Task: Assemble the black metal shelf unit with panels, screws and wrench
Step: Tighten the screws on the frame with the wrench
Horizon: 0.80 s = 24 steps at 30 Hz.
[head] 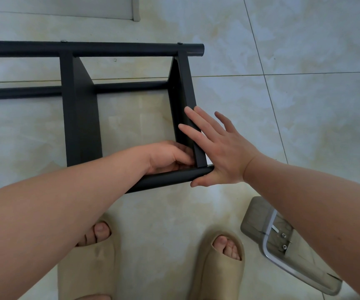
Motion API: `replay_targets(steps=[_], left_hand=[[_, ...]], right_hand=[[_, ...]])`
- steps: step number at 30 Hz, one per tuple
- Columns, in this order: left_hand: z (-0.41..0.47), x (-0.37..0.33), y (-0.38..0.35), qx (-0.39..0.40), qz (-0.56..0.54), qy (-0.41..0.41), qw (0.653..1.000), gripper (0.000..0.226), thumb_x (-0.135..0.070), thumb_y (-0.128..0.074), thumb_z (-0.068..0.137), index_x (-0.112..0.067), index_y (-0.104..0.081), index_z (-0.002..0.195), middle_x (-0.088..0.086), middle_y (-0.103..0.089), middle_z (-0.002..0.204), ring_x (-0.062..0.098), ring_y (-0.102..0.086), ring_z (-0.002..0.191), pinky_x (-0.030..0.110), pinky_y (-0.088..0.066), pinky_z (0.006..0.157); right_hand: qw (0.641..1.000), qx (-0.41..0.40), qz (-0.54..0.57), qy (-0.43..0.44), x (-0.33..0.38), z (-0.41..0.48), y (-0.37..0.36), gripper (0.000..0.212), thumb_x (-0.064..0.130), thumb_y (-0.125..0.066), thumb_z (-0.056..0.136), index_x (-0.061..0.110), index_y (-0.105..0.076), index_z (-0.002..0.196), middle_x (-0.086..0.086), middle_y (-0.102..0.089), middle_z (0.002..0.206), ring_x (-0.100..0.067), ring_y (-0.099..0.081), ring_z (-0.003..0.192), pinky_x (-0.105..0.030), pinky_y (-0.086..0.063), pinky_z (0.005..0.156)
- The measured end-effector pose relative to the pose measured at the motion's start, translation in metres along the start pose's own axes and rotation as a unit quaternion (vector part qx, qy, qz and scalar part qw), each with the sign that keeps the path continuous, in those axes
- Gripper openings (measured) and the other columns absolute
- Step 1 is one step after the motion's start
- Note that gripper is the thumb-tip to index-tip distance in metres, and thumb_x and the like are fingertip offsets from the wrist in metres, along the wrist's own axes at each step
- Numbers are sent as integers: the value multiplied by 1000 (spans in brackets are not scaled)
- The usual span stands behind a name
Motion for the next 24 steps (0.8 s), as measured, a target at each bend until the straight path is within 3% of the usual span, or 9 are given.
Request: replay_targets(steps=[5, 8, 11, 14, 17, 21, 24], left_hand=[[-4, -3, -3, -8, 6, 9, 1000, 17, 5, -53, 91, -6, -66, 92, 12, -68, 86, 22, -66, 77, 30, -53, 75], [-18, -8, 2, -102, 217, -3, 971, 5, -16, -68, 86, -12, -72, 88, 6, -69, 84, 20, -62, 80, 29, -49, 74], [-48, -9, 6, -147, 400, 37, 904, 38, -47, -52, 98, -15, -71, 94, 5, -71, 92, 20, -64, 87, 32, -48, 87], [-89, -7, 7, -125, 436, 123, 883, 59, -63, -38, 98, -12, -68, 95, 1, -71, 81, 18, -63, 72, 32, -50, 82], [-118, -11, 9, -102, 525, 179, 826, 49, -61, -48, 95, -15, -63, 99, -1, -70, 85, 16, -63, 71, 32, -50, 76], [-135, -18, -3, -112, 621, 177, 755, 27, -44, -56, 97, -18, -52, 104, -3, -58, 88, 15, -55, 78, 28, -40, 64], [-148, -31, -10, -138, 632, 151, 747, 26, -40, -58, 98, -17, -56, 110, -1, -60, 92, 17, -57, 83, 27, -42, 66]], right_hand=[[1000, 8, -2, 0, -1, 0, -1, 119, 93, -39, 72, 14, -21, 159, -13, -3, 169, -30, -6, 156, -61, -18, 121], [1000, 28, -12, -4, 0, 0, 1, 118, 93, -36, 73, 16, -16, 160, -11, 0, 170, -28, -3, 157, -61, -15, 121], [998, 58, -24, -17, 3, -1, 5, 118, 95, -30, 73, 19, -8, 161, -8, 7, 170, -24, 6, 157, -59, -8, 123], [994, 96, -29, -47, 6, -5, 12, 115, 96, -24, 73, 28, 10, 160, 0, 22, 167, -16, 21, 153, -54, 4, 123], [986, 144, -23, -82, 15, -10, 24, 107, 92, -28, 80, 33, 14, 159, 3, 31, 164, -15, 22, 153, -53, 8, 124], [968, 213, -20, -130, 35, -11, 45, 90, 72, -41, 95, 33, 8, 161, 4, 29, 165, -17, 18, 154, -53, 3, 124], [965, 213, 14, -154, 55, -14, 61, 75, 53, -42, 103, 33, 2, 161, 4, 22, 167, -20, 13, 155, -54, -8, 124]])
Point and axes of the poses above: each hand's wrist, its own z-axis towards the middle knuckle, its own y-axis out of the back of the hand, x = y × z, the point moved 3 cm from there along z, towards the middle knuckle
